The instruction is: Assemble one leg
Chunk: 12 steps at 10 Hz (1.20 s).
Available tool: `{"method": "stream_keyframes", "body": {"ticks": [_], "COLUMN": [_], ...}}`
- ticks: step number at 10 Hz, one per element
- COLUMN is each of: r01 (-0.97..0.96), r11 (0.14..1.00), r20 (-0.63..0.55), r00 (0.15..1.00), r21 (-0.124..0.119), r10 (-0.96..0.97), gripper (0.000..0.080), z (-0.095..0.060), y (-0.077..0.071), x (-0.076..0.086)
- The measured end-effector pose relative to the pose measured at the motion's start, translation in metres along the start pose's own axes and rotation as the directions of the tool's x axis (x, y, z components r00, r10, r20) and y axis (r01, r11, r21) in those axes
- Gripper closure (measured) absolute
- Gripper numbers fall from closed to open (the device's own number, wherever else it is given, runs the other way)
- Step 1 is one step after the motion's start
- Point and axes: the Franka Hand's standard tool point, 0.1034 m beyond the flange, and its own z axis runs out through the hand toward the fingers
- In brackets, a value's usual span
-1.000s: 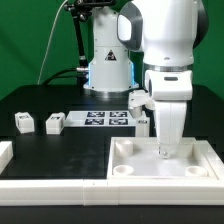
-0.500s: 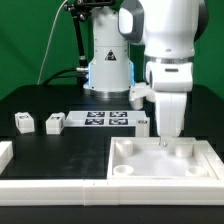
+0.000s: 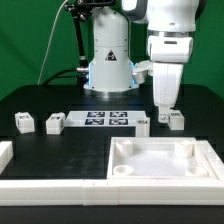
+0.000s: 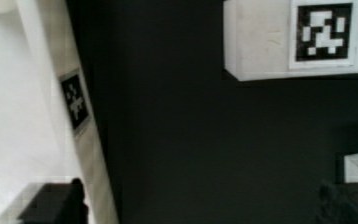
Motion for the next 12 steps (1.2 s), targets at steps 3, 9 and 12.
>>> {"method": "stream_keyframes", "body": {"ticks": [3,9,12], "r01": [-0.276,-0.881,-0.974], "r11": [0.961,0.469,0.212], "r20": [-0.003,0.000,0.026], "r00": [0.961,0.470,0.214], "r21": [0.005,0.057,0.084], "r10": [0.276,0.883,0.976], "gripper": [0.0150,0.0150,0.0150], "z": [0.000,0.013,0.013], "y": [-0.001,-0.049,-0.053], "x": [0.001,0.017,0.024]}}
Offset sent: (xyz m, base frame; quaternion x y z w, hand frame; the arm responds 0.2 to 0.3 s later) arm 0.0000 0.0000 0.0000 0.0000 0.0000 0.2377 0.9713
